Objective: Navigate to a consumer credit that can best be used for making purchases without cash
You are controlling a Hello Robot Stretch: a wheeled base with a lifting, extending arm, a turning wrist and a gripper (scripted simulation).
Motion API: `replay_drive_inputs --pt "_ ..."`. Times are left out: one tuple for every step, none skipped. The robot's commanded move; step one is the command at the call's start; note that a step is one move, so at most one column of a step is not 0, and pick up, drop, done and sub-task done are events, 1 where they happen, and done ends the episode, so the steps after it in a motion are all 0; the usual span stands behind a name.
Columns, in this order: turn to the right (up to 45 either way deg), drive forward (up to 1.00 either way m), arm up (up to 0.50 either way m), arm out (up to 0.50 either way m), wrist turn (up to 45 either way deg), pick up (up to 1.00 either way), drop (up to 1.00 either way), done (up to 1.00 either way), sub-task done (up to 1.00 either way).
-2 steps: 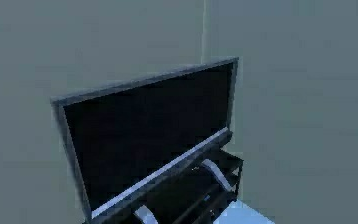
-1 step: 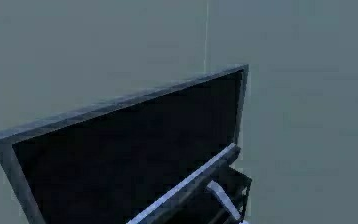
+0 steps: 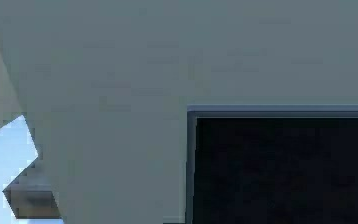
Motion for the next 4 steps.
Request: replay_drive_inputs --pt "-45.0 0.0 0.0 0.0 0.0 0.0 0.0 0.0 0.0" --pt "-15.0 0.0 0.0 0.0 0.0 0.0 0.0 0.0 0.0" --pt "0.0 0.3 0.0 0.0 0.0 0.0 0.0 0.0 0.0" --pt "0.0 1.0 0.0 0.0 0.0 0.0 0.0 0.0 0.0"
